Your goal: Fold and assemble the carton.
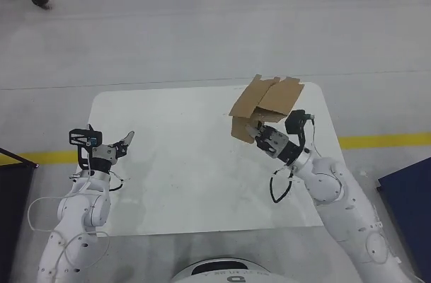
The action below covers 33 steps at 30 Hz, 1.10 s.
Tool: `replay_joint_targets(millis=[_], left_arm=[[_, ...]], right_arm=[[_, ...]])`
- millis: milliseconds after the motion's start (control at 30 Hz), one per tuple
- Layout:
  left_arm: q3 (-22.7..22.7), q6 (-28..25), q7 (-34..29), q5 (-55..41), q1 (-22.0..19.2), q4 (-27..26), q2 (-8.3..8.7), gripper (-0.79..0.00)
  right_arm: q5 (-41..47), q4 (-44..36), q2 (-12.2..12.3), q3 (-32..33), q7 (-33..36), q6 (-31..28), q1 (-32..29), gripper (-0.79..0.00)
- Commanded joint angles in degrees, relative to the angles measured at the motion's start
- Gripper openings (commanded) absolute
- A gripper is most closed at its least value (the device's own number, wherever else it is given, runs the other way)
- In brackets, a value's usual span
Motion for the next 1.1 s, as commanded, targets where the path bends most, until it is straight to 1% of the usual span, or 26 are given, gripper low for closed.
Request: replay_joint_targets(millis=[0, 67, 167, 600, 633, 767, 833, 900, 1000, 1067], left_arm=[[0.00, 0.00, 0.00, 0.00, 0.00, 0.00, 0.00, 0.000], [0.00, 0.00, 0.00, 0.00, 0.00, 0.00, 0.00, 0.000], [0.00, 0.00, 0.00, 0.00, 0.00, 0.00, 0.00, 0.000], [0.00, 0.00, 0.00, 0.00, 0.00, 0.00, 0.00, 0.000], [0.00, 0.00, 0.00, 0.00, 0.00, 0.00, 0.00, 0.000], [0.00, 0.00, 0.00, 0.00, 0.00, 0.00, 0.00, 0.000], [0.00, 0.00, 0.00, 0.00, 0.00, 0.00, 0.00, 0.000], [0.00, 0.00, 0.00, 0.00, 0.00, 0.00, 0.00, 0.000], [0.00, 0.00, 0.00, 0.00, 0.00, 0.00, 0.00, 0.000], [0.00, 0.00, 0.00, 0.00, 0.00, 0.00, 0.00, 0.000]], right_arm=[[-10.72, -1.16, -0.02, -0.56, -2.57, 4.17, -0.80, -0.785], [-17.75, -1.77, 0.06, -0.78, -3.67, 7.02, -1.07, -0.785], [-25.41, -2.45, 0.24, -1.08, -4.32, 8.97, -1.35, -0.785], [-25.41, -2.45, 0.24, -1.08, -4.32, 8.97, -1.35, -0.785], [-27.73, -3.07, 0.30, -0.86, -4.16, 10.00, -1.06, -0.785], [-38.41, -6.89, 0.58, 0.08, -3.84, 14.94, -0.74, -0.785], [-42.92, -8.44, 0.71, 1.33, -2.20, 18.39, -0.91, -0.785], [-50.60, -10.67, 0.82, 2.23, 1.19, 23.64, -1.38, -0.785], [-62.23, -14.05, 0.72, 2.72, 5.95, 33.09, -2.97, -0.785], [-66.66, -15.80, 0.48, 2.41, 7.60, 38.19, -4.18, -0.785]])
